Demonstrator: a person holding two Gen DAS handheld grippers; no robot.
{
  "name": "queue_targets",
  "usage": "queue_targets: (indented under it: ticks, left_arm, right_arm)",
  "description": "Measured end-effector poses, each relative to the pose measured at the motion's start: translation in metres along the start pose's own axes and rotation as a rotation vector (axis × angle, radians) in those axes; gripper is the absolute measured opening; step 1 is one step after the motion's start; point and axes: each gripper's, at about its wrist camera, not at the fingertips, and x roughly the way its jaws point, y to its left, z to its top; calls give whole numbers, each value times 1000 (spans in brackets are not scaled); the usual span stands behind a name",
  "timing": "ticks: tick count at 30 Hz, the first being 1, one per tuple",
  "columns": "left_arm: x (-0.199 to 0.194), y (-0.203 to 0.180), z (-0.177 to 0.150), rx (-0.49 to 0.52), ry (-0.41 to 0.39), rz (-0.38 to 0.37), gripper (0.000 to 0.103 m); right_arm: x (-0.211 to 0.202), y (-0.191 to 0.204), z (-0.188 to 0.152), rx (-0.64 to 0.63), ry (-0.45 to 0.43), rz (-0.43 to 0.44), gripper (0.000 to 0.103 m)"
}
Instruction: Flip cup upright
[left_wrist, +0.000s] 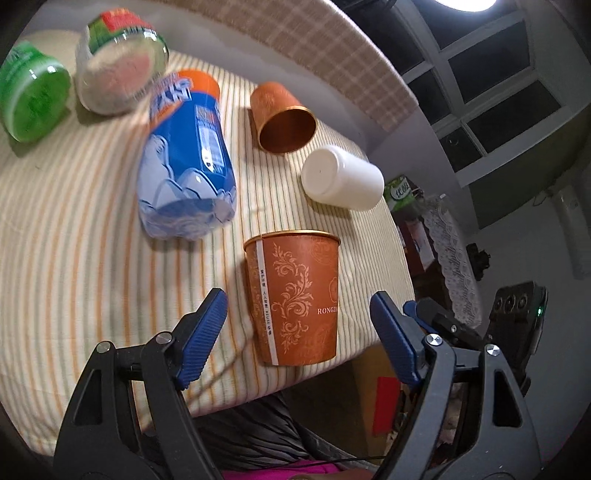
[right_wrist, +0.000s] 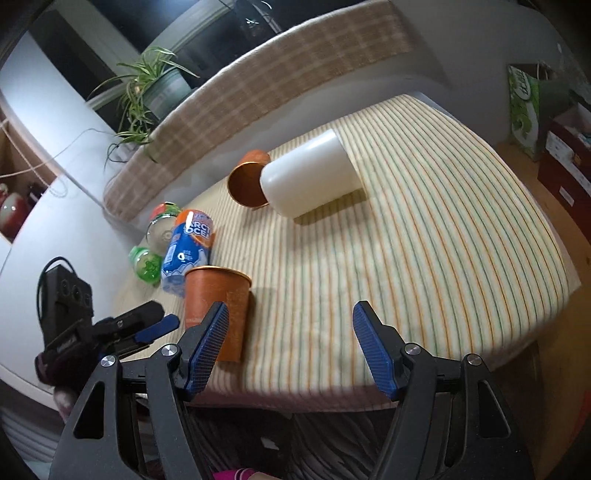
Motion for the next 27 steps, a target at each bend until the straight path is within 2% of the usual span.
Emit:
queue_targets:
  ticks: [10,17,22,27]
  left_arm:
    - [36,10,9,-52,66,-5,81]
    - [45,8,11,-46,72,-13,64]
    - [40,1,9,2,35,27,64]
    - [33,-15,3,99,-10,80,64]
  right_arm:
    - [-3,-10,-6,13,1,-7,69]
    - [0,-14,-5,25,5,-20,69]
    - [2,-13,-6,23,13,-23,69]
    - [5,-13,-4,27,17,-25,69]
